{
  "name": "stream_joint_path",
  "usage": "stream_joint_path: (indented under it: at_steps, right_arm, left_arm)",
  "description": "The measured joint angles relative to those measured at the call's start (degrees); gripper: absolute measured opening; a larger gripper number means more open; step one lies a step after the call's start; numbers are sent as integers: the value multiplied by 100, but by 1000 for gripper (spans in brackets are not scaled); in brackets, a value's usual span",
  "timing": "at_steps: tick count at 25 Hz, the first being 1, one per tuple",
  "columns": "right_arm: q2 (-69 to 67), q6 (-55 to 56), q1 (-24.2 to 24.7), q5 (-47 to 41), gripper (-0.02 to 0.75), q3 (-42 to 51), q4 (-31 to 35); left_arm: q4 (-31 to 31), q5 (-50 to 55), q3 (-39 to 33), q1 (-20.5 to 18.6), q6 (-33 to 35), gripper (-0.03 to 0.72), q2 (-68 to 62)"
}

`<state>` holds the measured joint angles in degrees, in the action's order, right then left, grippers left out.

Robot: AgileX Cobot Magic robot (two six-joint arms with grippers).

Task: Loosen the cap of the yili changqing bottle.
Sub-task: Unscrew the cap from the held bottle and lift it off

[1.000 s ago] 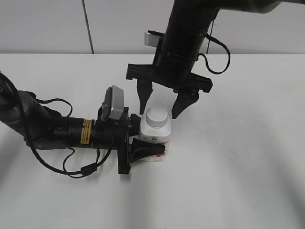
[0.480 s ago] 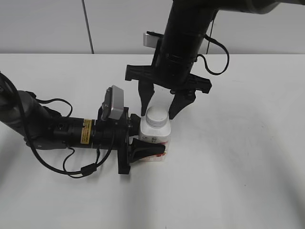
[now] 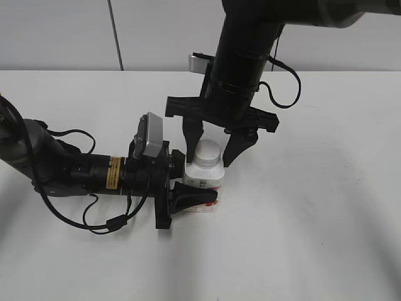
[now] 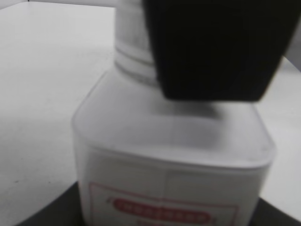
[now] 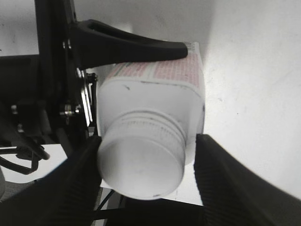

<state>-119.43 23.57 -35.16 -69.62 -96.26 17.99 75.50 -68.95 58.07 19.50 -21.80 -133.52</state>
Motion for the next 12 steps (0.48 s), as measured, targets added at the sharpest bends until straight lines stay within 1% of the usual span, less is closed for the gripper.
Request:
stream_joint_path:
  at_steps: [12]
  right_arm:
    - [0, -4, 0, 5, 481, 2, 2]
  left_arm:
    - [-2, 0, 0, 0, 0, 367, 0]
